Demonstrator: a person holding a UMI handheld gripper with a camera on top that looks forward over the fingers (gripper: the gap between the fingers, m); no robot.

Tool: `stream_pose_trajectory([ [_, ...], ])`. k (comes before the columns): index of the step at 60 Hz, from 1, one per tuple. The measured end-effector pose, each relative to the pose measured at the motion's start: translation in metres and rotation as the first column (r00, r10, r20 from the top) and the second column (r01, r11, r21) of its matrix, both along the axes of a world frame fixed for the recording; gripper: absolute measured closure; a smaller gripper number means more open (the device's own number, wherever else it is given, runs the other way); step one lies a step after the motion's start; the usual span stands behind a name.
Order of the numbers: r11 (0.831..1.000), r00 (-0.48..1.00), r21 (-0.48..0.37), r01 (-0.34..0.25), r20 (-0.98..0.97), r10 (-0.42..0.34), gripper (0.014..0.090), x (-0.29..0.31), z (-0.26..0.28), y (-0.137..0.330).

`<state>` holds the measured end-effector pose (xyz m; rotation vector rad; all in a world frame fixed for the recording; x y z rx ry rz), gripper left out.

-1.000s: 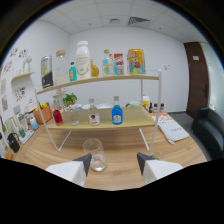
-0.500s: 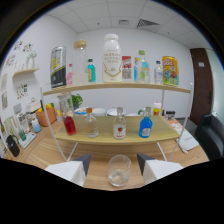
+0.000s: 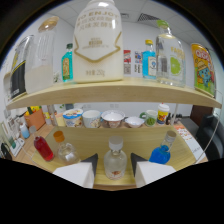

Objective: Make me a cup of Mojito.

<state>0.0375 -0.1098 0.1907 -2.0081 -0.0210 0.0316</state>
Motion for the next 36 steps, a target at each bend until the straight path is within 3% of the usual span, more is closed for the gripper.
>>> stream_pose_trajectory([
  [7,1.0,1.0,0.002,0.02,0.005,-0.02,0.0681,0.004,-0.004,0.004],
  [25,1.0,1.0,0.013,0.014,-0.011,-0.014,0.0696,0.004,0.007,-0.005],
  [36,0.998,0.998,0.058,0.03,-0.049,-0.027,0.07,0.011,0.041,-0.04],
])
